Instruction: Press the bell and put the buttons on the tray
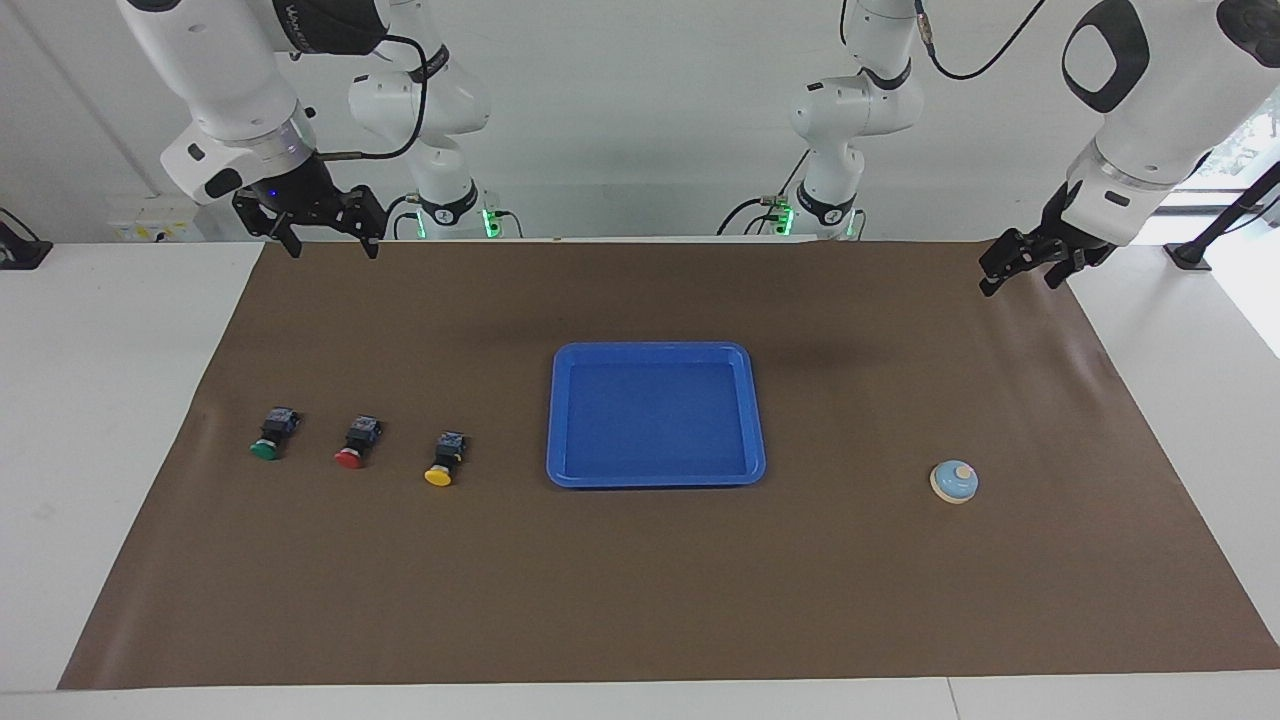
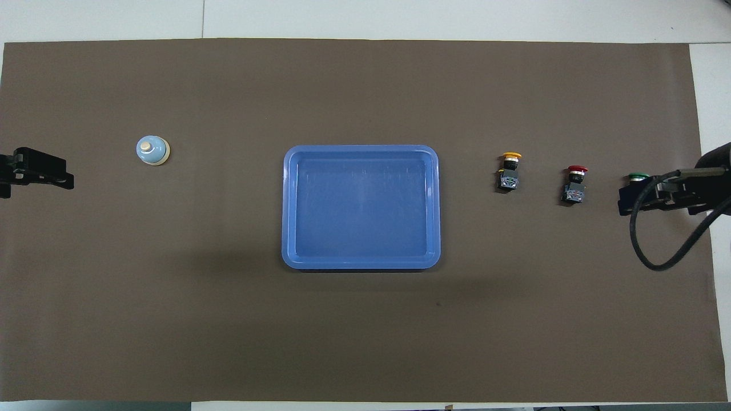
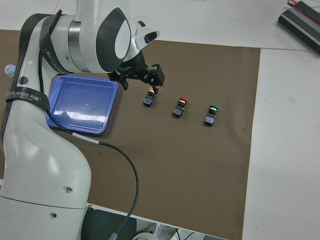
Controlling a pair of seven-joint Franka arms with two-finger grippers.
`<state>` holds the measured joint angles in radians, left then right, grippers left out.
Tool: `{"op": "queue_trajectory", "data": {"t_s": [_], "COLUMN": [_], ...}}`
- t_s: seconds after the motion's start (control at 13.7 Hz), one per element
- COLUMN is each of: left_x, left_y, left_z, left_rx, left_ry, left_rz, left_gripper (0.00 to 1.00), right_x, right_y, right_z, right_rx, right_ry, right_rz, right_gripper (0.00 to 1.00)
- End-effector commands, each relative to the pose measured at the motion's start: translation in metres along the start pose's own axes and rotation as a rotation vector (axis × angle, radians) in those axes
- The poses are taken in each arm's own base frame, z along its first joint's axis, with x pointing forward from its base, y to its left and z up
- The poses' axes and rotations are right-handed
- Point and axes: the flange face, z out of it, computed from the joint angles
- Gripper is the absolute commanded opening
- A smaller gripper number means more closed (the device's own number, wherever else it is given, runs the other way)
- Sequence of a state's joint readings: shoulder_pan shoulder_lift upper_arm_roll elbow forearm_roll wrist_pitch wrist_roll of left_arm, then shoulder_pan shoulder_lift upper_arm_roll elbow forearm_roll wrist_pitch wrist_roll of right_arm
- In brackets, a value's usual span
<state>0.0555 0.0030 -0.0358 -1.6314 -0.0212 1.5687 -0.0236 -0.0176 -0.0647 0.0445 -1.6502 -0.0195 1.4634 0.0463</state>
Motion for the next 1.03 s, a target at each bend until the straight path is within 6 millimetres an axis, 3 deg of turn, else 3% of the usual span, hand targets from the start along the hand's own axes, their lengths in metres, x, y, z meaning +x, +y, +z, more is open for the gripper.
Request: {"op": "queue_trajectory", "data": {"t_s": [0.0, 0.66, 0.95], "left_x": [0.0, 0.0, 0.001], "left_y": [0.001, -0.001, -0.001], "left_z": [-0.004, -0.004, -0.004], "left_rx": [-0.001, -0.002, -0.002], "left_ry": [-0.022, -0.019, -0.015], "left_rz": [0.077, 0.161, 0.177], "left_gripper": [1.0, 1.0, 1.0], "right_x": [-0.001, 0.007, 0.019], "right_y": [0.008, 0.002, -0.01], "right_z": [0.0, 0.006, 0.043], "right_rx": [0.018, 0.017, 0.018], "right_ry": [-0.011, 0.057, 0.086], "right_rz": [-0.006, -0.005, 0.057], "right_gripper": [1.0, 1.0, 1.0]}}
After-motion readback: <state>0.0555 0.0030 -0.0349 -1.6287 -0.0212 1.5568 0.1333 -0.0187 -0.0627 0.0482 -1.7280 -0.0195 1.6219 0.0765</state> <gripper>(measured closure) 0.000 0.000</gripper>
